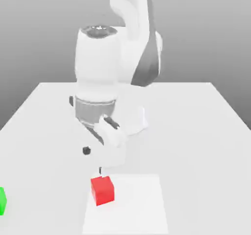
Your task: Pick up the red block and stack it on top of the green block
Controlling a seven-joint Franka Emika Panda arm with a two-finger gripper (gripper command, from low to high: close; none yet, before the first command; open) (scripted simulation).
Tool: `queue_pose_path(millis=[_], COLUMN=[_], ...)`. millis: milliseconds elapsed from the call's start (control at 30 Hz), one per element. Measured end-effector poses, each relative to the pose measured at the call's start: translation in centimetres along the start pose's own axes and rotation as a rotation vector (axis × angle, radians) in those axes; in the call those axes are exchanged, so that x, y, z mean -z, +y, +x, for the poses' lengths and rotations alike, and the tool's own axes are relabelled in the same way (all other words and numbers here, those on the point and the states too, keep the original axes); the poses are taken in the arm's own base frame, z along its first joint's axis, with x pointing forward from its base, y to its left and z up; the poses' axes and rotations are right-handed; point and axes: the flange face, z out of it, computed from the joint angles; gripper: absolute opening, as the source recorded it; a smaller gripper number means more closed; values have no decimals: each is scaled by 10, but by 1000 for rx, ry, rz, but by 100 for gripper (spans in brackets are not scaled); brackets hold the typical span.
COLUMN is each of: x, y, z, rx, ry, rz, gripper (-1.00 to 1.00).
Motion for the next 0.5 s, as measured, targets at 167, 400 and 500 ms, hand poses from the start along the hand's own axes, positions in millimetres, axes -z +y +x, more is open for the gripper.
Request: queue_pose_path(millis=[167,400,500], x=[-40,-76,-76], y=[5,9,9], z=[-1,-1,-1], rx=[-36,-34,-34], ry=[-12,-9,-10], rz=[-19,-24,-22], gripper=[0,-100,-100])
